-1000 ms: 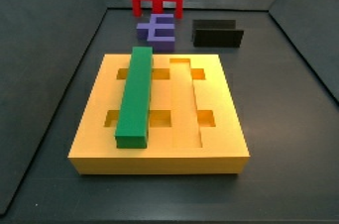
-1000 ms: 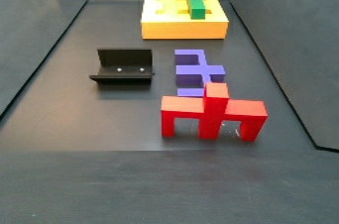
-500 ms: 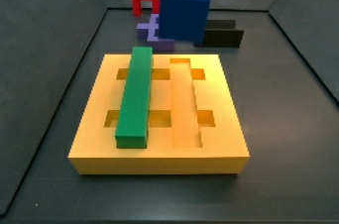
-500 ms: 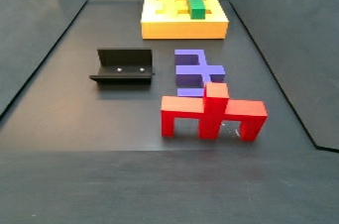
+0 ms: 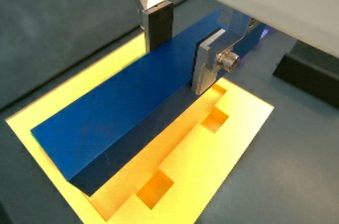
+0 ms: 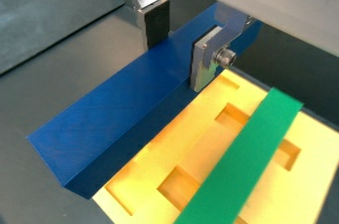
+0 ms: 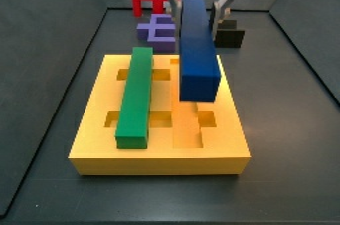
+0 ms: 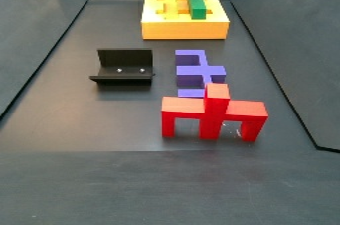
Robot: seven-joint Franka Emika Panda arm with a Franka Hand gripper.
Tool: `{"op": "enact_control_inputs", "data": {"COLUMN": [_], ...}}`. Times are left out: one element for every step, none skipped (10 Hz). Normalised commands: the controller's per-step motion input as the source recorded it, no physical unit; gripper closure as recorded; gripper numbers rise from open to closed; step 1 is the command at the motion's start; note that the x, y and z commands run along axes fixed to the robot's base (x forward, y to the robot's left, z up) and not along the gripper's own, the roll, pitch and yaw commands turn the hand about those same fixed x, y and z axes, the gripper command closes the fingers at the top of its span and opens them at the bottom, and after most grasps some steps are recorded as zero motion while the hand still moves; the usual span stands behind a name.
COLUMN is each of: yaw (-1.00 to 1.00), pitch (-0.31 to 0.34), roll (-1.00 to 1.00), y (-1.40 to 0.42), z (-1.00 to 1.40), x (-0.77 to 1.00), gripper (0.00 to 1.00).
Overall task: Pick up the blue object. Move up. Move to above the board. Insert the blue object.
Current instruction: Insert the blue object.
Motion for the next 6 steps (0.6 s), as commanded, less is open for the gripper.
{"op": "enact_control_inputs", "data": {"yaw": [0.15,0.17,0.16,0.01,0.00,-0.01], "pitch": [-0.241,-0.259,-0.281,-0.061,0.000,-0.040], "roll": [0.01,0.03,0.00,0.14,0.30,0.32], "y": [-0.17,-0.24,-0.14,-0.05,-0.13,-0.09], "z": [-0.68,-0.70,-0.59,-0.28,-0.39,-0.57], "x": [0.00,0.05,0.09,0.00,0.21,0.18], "gripper": [1.00,1.00,1.00,1.00,1.00,1.00]}}
